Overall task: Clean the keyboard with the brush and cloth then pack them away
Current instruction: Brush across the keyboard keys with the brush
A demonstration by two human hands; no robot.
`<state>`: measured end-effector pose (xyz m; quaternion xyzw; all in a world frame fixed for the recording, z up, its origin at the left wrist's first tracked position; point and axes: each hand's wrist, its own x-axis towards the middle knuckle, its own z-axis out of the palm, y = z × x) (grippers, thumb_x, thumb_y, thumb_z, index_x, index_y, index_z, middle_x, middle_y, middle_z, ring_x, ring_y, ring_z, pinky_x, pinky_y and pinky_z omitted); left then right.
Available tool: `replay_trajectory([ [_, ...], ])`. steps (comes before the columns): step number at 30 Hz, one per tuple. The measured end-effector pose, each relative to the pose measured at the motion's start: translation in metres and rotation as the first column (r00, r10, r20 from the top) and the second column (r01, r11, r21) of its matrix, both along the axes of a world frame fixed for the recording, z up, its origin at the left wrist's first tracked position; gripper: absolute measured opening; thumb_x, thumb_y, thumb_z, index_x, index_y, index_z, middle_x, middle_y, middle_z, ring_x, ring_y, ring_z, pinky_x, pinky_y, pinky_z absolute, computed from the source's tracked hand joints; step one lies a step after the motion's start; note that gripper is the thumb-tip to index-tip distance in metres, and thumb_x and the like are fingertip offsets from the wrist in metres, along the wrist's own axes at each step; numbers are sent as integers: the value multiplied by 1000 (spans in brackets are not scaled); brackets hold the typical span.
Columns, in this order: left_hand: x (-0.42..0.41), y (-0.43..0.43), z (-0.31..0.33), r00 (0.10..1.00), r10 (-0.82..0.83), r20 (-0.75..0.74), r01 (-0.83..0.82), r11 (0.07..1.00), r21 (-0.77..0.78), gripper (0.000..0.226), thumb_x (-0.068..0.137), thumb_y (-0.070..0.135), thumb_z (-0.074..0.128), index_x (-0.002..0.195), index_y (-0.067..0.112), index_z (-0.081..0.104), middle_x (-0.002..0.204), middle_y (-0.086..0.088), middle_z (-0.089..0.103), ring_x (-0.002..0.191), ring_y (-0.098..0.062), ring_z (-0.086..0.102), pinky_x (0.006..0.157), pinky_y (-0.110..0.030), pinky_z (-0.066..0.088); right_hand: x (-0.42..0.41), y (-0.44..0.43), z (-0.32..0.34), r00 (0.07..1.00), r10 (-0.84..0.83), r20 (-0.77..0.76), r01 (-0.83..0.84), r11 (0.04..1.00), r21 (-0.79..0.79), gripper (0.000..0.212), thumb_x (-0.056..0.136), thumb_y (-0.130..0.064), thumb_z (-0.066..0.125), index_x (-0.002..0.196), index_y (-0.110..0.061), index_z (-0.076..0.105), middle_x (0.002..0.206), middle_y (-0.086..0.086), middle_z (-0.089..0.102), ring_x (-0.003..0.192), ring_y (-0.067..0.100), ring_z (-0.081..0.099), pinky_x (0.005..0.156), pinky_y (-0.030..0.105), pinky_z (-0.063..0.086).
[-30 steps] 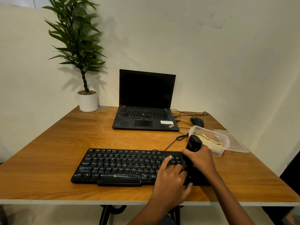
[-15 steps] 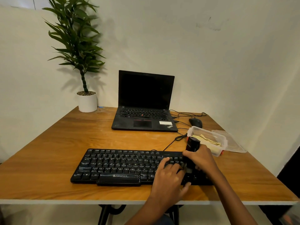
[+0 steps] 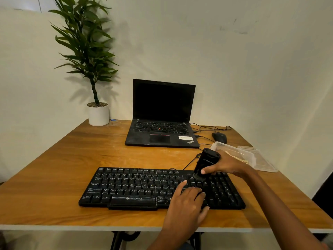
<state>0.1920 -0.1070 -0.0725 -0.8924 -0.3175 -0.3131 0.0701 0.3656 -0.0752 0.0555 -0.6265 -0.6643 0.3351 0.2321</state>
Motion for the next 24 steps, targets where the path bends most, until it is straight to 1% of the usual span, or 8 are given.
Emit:
replay_trajectory([
  [2, 0, 0, 0, 1000, 3, -1, -3, 1000, 5, 34, 80, 51, 49, 99, 31, 69, 99, 17, 65, 94, 3, 60, 107, -34, 26, 2, 6, 6, 993, 75, 91, -71, 997, -44, 29, 75, -10, 75, 99, -15, 59, 92, -1, 65, 86, 10, 63, 71, 14, 50],
  [6, -1, -1, 2, 1000, -3, -6, 2, 1000, -26, 35, 78, 54, 51, 98, 32, 70, 99, 18, 65, 94, 5, 60, 108, -30, 26, -9, 14, 12, 969, 190, 155, -180, 981, -75, 30, 74, -5, 74, 102, -6, 63, 86, -9, 64, 76, -7, 61, 69, 6, 45],
  [10, -2, -3, 3, 1000, -15, 8, 16, 998, -64, 39, 80, 52, 42, 98, 32, 70, 98, 18, 66, 92, 4, 61, 108, -32, 26, 1, 23, 21, 947, 261, 184, -224, 953, -203, 25, 72, 1, 74, 86, -17, 64, 81, -10, 66, 74, 0, 64, 69, 20, 51],
  [12, -1, -3, 3, 1000, -16, 5, 16, 997, -73, 39, 80, 52, 42, 98, 32, 70, 98, 18, 65, 92, 5, 60, 108, -32, 25, 0, 27, 21, 951, 257, 173, -209, 944, -257, 27, 72, 4, 73, 88, -15, 65, 86, -2, 69, 76, 8, 67, 67, 26, 56],
  [15, -2, -3, 3, 1000, -19, 4, 20, 997, -77, 37, 79, 53, 47, 98, 32, 70, 98, 19, 66, 92, 5, 60, 108, -32, 25, -13, 34, 13, 952, 249, 179, -216, 959, -183, 33, 71, 0, 75, 102, 0, 63, 97, 10, 69, 86, 18, 67, 73, 31, 56],
  [19, -2, -2, 4, 1000, -12, 1, 12, 999, -47, 34, 73, 56, 61, 97, 34, 71, 97, 20, 66, 91, 6, 60, 108, -31, 25, -9, 41, 17, 932, 248, 263, -195, 958, -210, 20, 67, -3, 78, 81, -13, 69, 76, -6, 70, 73, 14, 63, 67, 32, 51],
  [22, -2, -3, 4, 1000, -9, 8, 9, 999, -47, 34, 74, 56, 57, 96, 34, 71, 97, 20, 66, 90, 6, 60, 107, -31, 25, -14, 43, 13, 929, 256, 266, -217, 962, -166, 32, 62, -13, 82, 90, -5, 68, 92, 7, 72, 89, 23, 66, 82, 41, 51],
  [24, -1, -3, 4, 1000, -10, 15, 11, 998, -55, 35, 76, 55, 51, 96, 34, 70, 97, 19, 66, 90, 6, 60, 108, -31, 25, -17, 44, 8, 940, 241, 242, -213, 968, -136, 38, 62, -15, 82, 96, -4, 66, 98, 12, 69, 94, 25, 65, 85, 41, 51],
])
